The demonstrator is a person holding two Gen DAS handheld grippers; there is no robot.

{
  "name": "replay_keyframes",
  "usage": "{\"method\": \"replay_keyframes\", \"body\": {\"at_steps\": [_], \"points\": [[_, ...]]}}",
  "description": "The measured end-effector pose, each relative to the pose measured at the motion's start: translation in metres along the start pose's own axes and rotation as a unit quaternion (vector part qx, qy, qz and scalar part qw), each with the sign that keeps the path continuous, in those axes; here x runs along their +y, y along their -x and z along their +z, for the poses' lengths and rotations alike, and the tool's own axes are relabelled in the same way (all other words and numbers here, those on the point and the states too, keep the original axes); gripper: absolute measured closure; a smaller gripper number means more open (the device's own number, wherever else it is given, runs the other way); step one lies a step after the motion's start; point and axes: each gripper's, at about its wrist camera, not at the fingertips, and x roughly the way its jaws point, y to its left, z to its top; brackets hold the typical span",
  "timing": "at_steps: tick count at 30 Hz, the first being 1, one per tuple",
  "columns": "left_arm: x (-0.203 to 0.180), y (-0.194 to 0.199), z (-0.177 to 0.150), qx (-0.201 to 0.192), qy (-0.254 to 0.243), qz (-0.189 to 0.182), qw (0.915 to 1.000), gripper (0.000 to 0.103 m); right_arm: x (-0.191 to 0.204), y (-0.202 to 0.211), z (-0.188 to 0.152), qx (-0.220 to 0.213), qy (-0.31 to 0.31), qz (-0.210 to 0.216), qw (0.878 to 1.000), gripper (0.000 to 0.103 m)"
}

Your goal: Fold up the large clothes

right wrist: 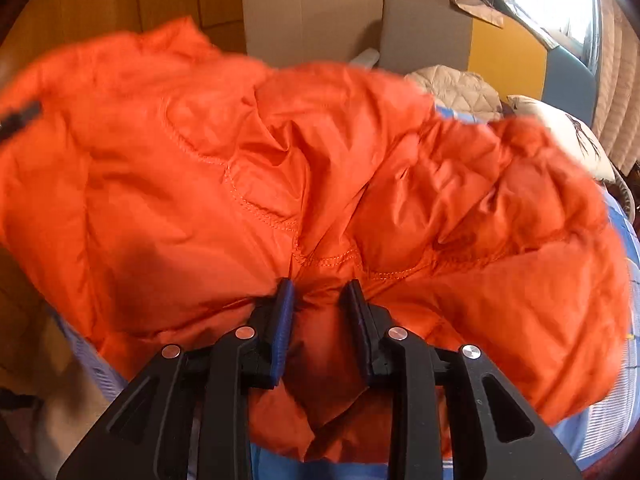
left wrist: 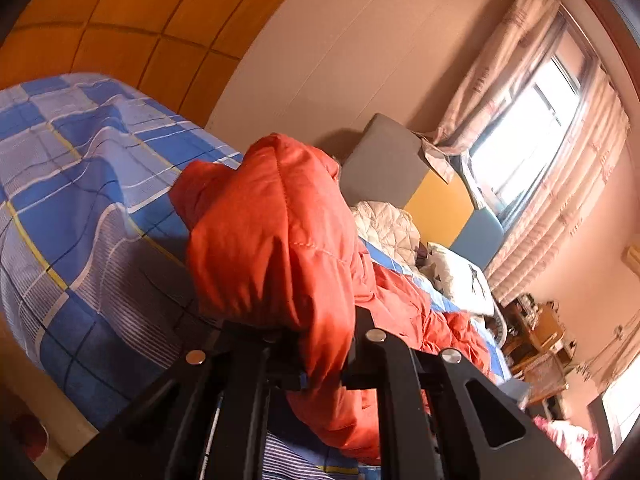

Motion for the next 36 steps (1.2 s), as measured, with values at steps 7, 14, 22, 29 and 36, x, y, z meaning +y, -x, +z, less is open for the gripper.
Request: {"method": "replay_keyframes", "body": {"at_steps": [7, 14, 22, 29, 36], "points": [[-0.052, 0.003, 0.004, -0.01, -0.058, -0.032, 0.9977, 0.094, -0.01, -0.007, 0.001, 0.011, -0.013, 0.024, 1.0, 0.075], [-0.093, 0.007, 0.005, -0.018, -0.108, -0.045, 0.993, 0.094, -0.046, 0.04, -0.007, -0.038, -0.074, 0.05, 0.995, 0.075], [-0.123, 0.006, -0.003, -0.016, -0.135, -0.064, 0.9887, 0.093, -0.065, 0.036, -0.035, 0.002, -0.079, 0.04, 0.996, 0.075], [-0.163, 0.004, -0.019, -0.01, -0.197, -0.08, 0.9772, 0.093, -0.135, 0.097, -0.035, -0.085, -0.173, 0.016, 0.981, 0.076], [-0.185, -0.009, -0.039, 0.014, -0.23, -0.088, 0.9692, 0.093, -0.212, 0.093, -0.049, -0.016, -0.194, -0.161, 0.968, 0.076]]}}
